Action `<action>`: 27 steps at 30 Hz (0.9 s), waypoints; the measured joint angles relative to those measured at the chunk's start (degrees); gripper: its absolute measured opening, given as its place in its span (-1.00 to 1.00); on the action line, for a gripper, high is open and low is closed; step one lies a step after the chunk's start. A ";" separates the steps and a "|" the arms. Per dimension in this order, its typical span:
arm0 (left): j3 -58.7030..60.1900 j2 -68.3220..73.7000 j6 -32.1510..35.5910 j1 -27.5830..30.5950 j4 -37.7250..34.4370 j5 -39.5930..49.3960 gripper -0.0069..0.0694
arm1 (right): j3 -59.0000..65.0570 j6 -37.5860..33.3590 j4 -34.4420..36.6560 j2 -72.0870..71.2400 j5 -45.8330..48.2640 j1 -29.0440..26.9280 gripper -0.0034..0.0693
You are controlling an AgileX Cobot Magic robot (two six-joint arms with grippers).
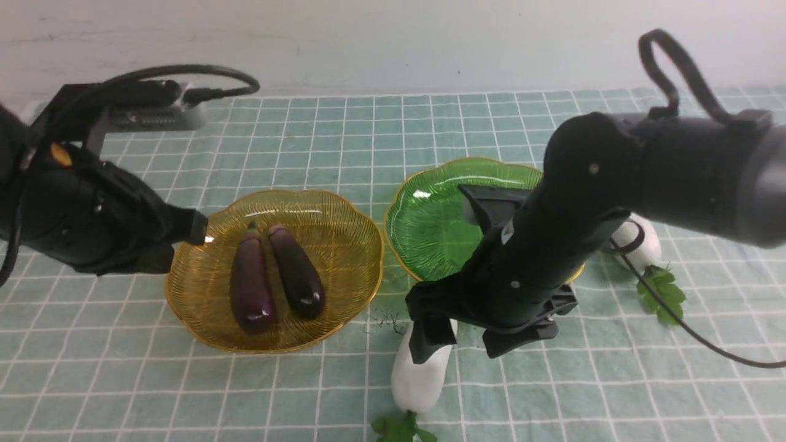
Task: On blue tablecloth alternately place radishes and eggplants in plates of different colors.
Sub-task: 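Place the white radish on the plate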
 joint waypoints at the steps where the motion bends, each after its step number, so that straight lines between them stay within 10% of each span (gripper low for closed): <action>1: 1.83 -1.39 0.05 0.00 -0.19 -0.76 -0.84 | -0.71 0.34 0.33 1.06 -0.32 0.14 0.94; 13: 7.77 -5.22 0.44 0.00 -0.47 -3.17 -0.84 | -6.80 3.70 1.57 10.57 -0.66 0.59 0.93; 20: 7.77 -5.22 0.83 0.00 -0.47 -3.17 -0.84 | -7.19 3.83 1.68 11.85 4.00 0.59 0.21; 27: 7.77 -5.22 1.33 0.00 -0.47 -3.17 -0.84 | -7.20 2.09 -0.27 8.19 11.83 1.07 0.26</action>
